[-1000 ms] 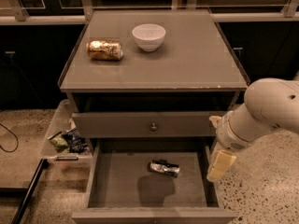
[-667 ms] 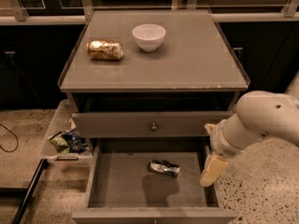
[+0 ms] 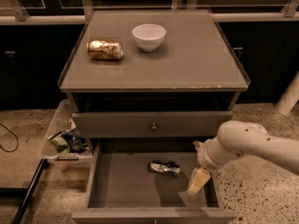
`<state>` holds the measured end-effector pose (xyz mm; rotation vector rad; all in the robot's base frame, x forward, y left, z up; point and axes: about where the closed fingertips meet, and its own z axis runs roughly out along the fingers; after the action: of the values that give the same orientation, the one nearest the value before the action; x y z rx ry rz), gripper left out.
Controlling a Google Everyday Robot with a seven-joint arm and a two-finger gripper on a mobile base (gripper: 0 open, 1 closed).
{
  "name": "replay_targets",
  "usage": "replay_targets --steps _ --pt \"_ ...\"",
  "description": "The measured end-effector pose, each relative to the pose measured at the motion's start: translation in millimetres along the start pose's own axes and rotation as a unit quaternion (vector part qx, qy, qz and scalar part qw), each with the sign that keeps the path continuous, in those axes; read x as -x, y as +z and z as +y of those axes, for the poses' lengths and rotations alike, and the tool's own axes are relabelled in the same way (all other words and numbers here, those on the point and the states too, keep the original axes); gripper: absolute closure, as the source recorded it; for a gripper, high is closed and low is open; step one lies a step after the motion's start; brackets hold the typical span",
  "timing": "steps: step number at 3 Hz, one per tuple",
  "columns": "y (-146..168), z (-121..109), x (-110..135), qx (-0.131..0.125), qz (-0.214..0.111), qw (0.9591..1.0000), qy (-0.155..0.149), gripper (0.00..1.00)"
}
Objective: Pick redbull can from middle drawer and place on counter
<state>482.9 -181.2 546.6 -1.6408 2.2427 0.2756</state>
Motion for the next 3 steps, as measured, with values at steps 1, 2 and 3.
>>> replay_targets --steps 1,2,3 --pt "40.8 -1.8 -7.5 -0.001 -0.029 0.9995 -0.010 0.00" --pt "39.8 -1.8 -7.1 -0.001 -0.028 0.9996 -0.010 0.00" --pt "56.9 -9.2 -10.1 -0.008 -0.064 0.9978 0.013 0.00"
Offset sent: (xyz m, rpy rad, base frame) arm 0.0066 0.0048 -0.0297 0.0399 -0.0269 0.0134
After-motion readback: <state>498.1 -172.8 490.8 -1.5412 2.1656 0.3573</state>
